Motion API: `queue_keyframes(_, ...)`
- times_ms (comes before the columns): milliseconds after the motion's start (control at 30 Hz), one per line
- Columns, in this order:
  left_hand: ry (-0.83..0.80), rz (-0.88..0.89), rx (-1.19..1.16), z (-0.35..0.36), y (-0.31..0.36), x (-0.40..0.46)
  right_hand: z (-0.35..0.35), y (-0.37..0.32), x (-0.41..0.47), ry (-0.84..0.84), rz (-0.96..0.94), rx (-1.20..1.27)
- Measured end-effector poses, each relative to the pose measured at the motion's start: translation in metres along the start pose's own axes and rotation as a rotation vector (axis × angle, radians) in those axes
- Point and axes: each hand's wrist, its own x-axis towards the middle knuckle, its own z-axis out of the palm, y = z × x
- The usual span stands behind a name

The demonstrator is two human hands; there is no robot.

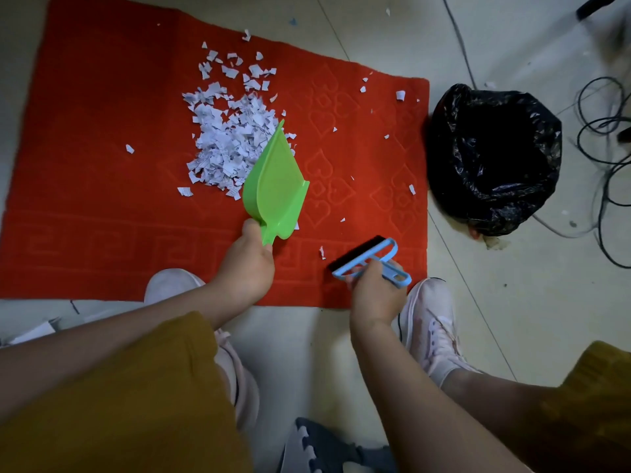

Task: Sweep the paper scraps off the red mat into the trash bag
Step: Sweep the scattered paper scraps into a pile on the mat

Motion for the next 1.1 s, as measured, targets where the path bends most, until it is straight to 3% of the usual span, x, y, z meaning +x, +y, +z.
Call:
queue_keyframes(167,0.011,-0.012,0.002,-0.001,0.002,0.001,-0.010,0.025,0.002,0.094,0.032,-0.144)
queue_keyframes(467,0.074,-0.026,-0.010,-0.005,-0.002,0.006,0.059,-0.024,-0.007,-0.154,-0.048,0.057)
queue_keyframes(567,0.096,-0.031,-0.003,-0.008,-0.004,0.008,0.055,-0.031,0.000,-0.079,-0.102,0.017)
queue_keyframes(733,0.121,-0.045,-0.001,-0.013,-0.006,0.011,0.046,-0.006,0.007,0.039,-0.022,-0.027)
queue_keyframes(967,0.145,-0.053,-0.004,-0.016,-0.005,0.015,0.103,-0.043,-0.011,-0.154,-0.023,0.052)
queue_keyframes(1100,0.173,-0.053,-0.011,-0.019,-0.005,0.021,0.111,-0.055,0.000,-0.138,-0.049,0.108)
